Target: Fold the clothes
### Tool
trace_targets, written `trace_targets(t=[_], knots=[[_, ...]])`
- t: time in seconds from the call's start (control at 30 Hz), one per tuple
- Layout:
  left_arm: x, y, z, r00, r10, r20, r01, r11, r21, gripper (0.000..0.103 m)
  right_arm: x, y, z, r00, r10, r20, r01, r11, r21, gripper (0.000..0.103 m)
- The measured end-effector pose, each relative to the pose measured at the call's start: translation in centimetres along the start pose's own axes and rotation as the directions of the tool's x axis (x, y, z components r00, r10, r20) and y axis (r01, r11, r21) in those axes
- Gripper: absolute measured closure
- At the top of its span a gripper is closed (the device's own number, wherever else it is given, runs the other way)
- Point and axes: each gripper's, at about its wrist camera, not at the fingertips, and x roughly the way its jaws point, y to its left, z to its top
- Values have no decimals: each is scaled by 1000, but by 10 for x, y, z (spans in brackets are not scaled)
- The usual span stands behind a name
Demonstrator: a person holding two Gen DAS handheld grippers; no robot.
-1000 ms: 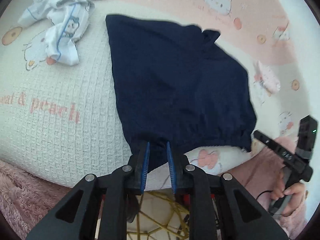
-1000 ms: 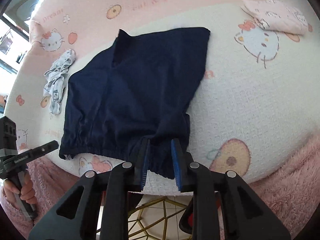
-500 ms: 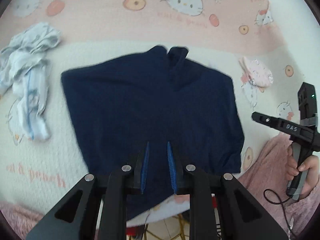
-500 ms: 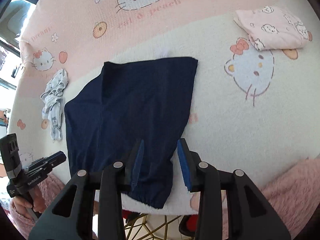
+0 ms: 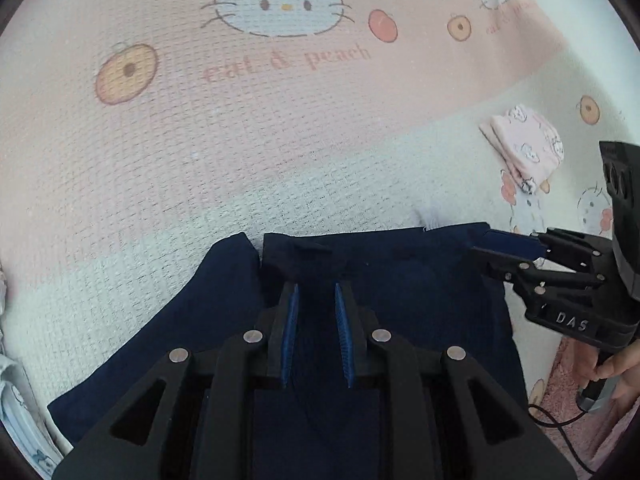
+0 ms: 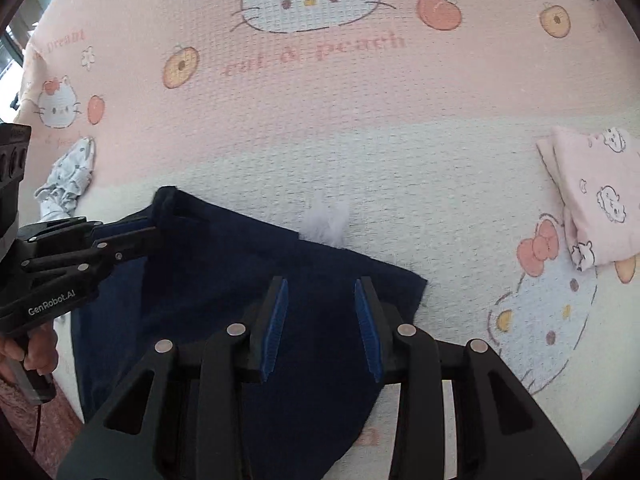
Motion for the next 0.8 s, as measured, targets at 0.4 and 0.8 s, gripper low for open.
trace_targets(t=[0.4, 0.8], knots=[[2, -5, 0, 983, 159, 86, -157, 987, -32, 82, 7, -57, -3, 1000, -9, -12, 11, 989, 150, 67], [21, -10, 0, 985, 154, 76, -151, 988, -43, 95, 20, -14, -1, 999, -36, 9, 37, 992, -120, 96]])
